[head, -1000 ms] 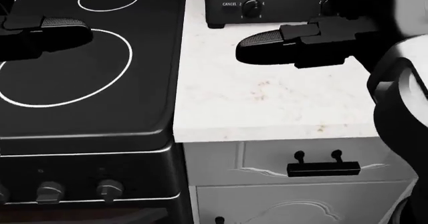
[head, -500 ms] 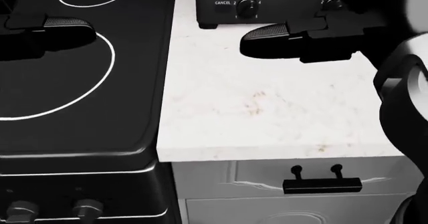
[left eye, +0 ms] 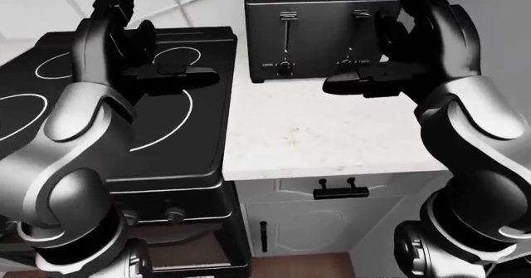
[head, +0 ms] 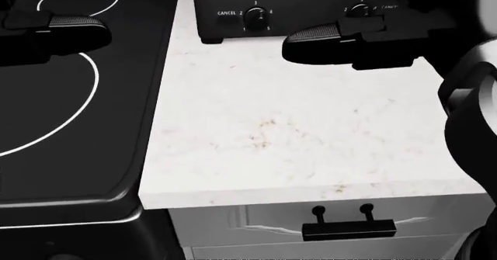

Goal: Push down the lever of the toaster to turn it on.

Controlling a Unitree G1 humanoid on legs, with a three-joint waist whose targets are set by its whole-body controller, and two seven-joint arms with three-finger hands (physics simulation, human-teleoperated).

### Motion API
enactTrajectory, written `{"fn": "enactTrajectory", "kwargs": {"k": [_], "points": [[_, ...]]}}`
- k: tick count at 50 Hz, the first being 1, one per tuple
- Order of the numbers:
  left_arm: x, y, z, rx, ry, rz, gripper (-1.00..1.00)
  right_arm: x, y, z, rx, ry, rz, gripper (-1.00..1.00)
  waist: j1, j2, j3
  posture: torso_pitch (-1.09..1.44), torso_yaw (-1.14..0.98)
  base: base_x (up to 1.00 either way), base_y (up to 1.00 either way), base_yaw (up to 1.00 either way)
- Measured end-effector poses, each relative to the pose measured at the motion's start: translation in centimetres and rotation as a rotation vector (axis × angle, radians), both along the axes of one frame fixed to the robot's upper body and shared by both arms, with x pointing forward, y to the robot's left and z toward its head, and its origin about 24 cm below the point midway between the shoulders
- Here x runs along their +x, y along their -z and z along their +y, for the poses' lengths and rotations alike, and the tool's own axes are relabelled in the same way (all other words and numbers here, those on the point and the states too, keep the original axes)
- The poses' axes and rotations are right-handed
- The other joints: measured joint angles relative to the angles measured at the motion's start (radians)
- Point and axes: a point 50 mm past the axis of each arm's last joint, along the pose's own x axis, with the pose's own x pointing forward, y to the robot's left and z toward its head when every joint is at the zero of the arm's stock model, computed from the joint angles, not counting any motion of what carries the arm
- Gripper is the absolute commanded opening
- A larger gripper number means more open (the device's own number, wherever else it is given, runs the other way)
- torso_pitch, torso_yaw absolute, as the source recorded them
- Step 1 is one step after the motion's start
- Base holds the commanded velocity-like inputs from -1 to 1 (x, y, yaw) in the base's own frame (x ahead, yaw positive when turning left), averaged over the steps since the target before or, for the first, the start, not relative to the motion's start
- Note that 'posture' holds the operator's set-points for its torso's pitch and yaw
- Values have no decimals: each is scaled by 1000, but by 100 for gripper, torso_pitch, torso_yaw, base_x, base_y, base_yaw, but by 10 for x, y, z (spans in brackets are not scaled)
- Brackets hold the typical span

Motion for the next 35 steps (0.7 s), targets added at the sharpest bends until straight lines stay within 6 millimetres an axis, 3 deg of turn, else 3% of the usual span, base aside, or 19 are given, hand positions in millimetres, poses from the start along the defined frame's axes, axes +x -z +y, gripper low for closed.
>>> {"fn": "enactTrajectory", "kwargs": {"k": [13,31,35], "points": [[1,1,1,-7,-2,10,100,1,1,2,-5,-10,10,100,3,-12,3,0,0,0,0,0],[3,1,2,-13,-11,15,100,2,2,2,-6,-6,19,100,8,-10,2,0,0,1,0,0],[2,1,4,-14,-24,17,100,1,2,3,-13,-17,20,100,8,-25,3,0,0,21,0,0]]}}
